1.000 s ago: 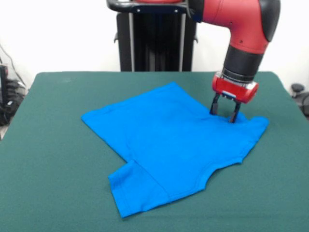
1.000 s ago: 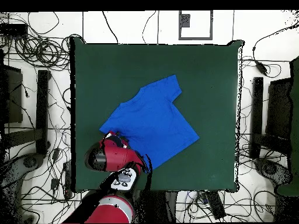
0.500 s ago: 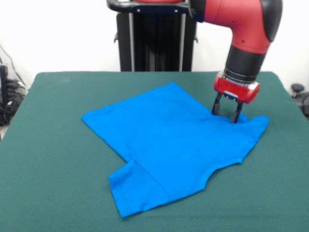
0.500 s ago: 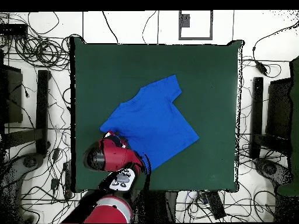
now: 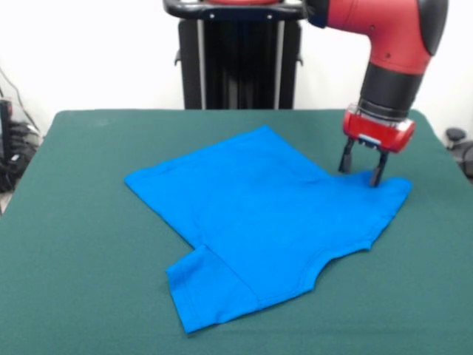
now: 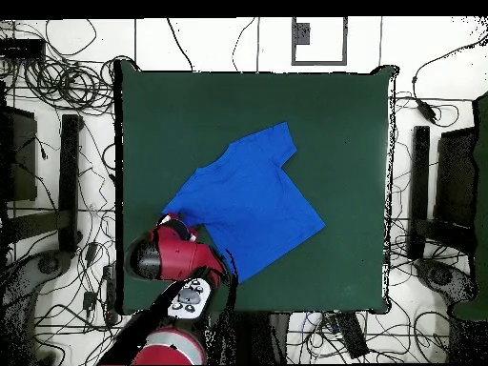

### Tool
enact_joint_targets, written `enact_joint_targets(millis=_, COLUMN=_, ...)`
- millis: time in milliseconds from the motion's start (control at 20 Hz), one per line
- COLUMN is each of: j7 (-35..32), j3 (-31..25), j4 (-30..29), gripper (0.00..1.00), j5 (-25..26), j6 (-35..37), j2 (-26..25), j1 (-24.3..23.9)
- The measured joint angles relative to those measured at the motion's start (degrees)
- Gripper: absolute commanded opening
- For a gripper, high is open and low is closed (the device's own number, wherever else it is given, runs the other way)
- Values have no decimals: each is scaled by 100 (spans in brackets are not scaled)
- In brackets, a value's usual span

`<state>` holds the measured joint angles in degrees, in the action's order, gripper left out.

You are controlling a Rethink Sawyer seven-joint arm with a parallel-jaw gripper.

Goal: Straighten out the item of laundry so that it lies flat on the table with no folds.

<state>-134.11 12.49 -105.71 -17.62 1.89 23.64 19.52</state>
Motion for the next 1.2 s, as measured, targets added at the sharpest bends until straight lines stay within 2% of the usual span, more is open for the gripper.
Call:
enact_joint_targets(millis=550, j7=0, j3=-14, j4=-73, gripper=100, j5=-6, j6=2, j2=350, j1=13)
enact_joint_targets(millis=1200, j7=0, j3=-18, j4=-104, gripper=100, j5=-27, j6=-1, j2=255, j1=108)
